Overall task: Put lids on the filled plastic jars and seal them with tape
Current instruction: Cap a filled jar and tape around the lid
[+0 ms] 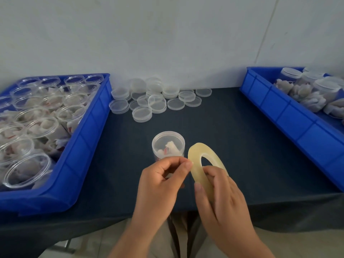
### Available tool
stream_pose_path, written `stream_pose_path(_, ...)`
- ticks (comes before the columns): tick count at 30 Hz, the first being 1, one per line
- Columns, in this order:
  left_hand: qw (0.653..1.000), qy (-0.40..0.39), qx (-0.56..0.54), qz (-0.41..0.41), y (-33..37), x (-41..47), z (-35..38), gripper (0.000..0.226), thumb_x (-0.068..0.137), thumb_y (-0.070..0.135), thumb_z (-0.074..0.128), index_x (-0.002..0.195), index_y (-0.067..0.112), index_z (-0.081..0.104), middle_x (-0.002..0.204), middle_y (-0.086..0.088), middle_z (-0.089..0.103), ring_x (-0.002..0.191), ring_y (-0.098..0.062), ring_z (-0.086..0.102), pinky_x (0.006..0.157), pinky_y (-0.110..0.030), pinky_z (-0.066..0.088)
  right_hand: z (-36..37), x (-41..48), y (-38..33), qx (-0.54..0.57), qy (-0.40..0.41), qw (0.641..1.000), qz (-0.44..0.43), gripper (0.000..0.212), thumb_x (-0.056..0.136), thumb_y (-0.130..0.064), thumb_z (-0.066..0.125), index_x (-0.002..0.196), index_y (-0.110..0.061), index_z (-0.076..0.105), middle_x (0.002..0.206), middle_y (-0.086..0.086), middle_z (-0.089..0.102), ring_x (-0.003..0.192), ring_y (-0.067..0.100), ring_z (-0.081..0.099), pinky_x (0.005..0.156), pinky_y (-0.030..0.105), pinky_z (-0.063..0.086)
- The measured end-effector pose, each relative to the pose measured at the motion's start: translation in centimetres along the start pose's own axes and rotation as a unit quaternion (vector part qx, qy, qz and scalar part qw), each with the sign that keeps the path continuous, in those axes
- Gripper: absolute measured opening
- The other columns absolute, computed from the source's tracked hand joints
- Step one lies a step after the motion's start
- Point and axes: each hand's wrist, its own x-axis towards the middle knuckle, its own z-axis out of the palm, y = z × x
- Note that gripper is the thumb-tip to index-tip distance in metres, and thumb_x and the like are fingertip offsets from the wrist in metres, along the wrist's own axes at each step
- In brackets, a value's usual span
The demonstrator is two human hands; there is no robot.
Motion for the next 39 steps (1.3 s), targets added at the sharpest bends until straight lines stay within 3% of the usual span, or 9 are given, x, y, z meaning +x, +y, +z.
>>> stream_pose_path(9,0.997,0.002,0.017,0.079,-0.5,-0.6,0.1,0.018,0.094,0.049,0.061,0.103,0.037,0.071,0.092,0.007,0.073,0.086,-0.020,0.072,0.071,-0.027,0.060,0.1,0.5,0.0,0.022,-0.013,1.000,0.003,0.031,0.102,-0.048,0.045,0.129,-0.032,0.044,0.098,-0.025,0.055,0.083,0.004,0.059,0.078,0.018,0.046)
stream_pose_path(12,0.996,0.019,-0.009,0.086,-0.5,-0.7,0.1,0.033,0.087,0.043,0.072,0.120,0.037,0.072,0.105,0.014,0.075,0.100,-0.014,0.074,0.079,-0.019,0.059,0.2,0.5,0.0,0.042,-0.025,0.999,-0.003,0.043,0.103,-0.044,0.046,0.141,-0.025,0.045,0.100,-0.015,0.064,0.081,0.001,0.059,0.078,0.028,0.053)
stream_pose_path(14,0.989,0.052,0.028,0.132,-0.7,-0.6,0.1,0.021,0.089,0.038,0.073,0.109,0.033,0.076,0.102,0.014,0.076,0.098,-0.015,0.074,0.077,-0.022,0.059,0.4,0.5,0.0,0.024,-0.034,0.999,-0.022,0.048,0.104,-0.041,0.047,0.145,-0.016,0.048,0.103,-0.005,0.068,0.087,-0.003,0.053,0.081,0.033,0.056)
stream_pose_path(17,0.965,0.103,0.121,0.210,-1.3,-0.2,-0.2,0.012,0.095,0.031,0.070,0.097,0.022,0.078,0.105,0.016,0.075,0.100,-0.009,0.073,0.078,-0.016,0.056,0.6,0.6,-0.1,0.009,-0.048,0.998,-0.036,0.048,0.104,-0.042,0.045,0.151,-0.031,0.040,0.110,-0.028,0.060,0.095,-0.012,0.054,0.090,0.018,0.049)
stream_pose_path(20,0.923,0.094,0.231,0.294,-1.6,-0.1,-0.4,0.017,0.100,0.026,0.066,0.098,0.013,0.078,0.105,0.015,0.075,0.097,0.001,0.071,0.078,-0.016,0.057,0.4,0.9,0.0,0.076,-0.123,0.989,-0.011,0.050,0.103,-0.048,0.043,0.152,-0.050,0.033,0.108,-0.038,0.060,0.095,-0.010,0.064,0.080,0.008,0.046)
stream_pose_path(25,0.885,0.098,0.268,0.369,-1.5,0.1,-1.1,0.022,0.102,0.027,0.066,0.093,0.011,0.077,0.091,0.010,0.076,0.078,-0.002,0.071,0.062,-0.022,0.057,-0.6,2.8,0.8,0.149,-0.180,0.972,0.021,0.034,0.103,-0.054,0.046,0.136,-0.057,0.038,0.074,-0.003,0.059,0.055,0.014,0.053,0.050,0.024,0.040)
stream_pose_path(31,0.927,0.128,0.161,0.314,-1.3,0.5,-0.9,0.012,0.103,0.026,0.062,0.111,0.027,0.071,0.096,0.024,0.069,0.085,0.000,0.068,0.069,-0.008,0.048,-2.1,4.4,1.5,0.092,-0.178,0.980,-0.017,0.024,0.105,-0.062,0.044,0.116,-0.047,0.059,0.083,-0.029,0.061,0.072,0.006,0.064,0.059,0.008,0.043)
stream_pose_path(36,0.979,0.136,0.108,0.108,-4.7,2.5,-1.8,0.082,0.088,0.050,0.079,0.154,0.050,0.030,0.152,0.025,0.048,0.141,0.000,0.047,0.104,-0.008,0.041,-3.1,5.6,2.8,0.029,-0.178,0.983,0.020,0.027,0.104,-0.055,0.035,0.104,-0.045,0.060,0.096,-0.013,0.065,0.083,0.012,0.067,0.074,0.026,0.052)
stream_pose_path(39,0.997,0.039,0.063,0.002,-6.4,4.1,-1.3,0.105,0.074,0.041,0.091,0.155,0.042,0.025,0.151,0.033,0.042,0.136,0.015,0.041,0.101,0.000,0.037,-3.0,6.7,3.0,-0.009,-0.198,0.979,0.041,0.023,0.105,-0.051,0.037,0.101,-0.041,0.058,0.093,-0.012,0.064,0.082,0.011,0.064,0.073,0.028,0.050)
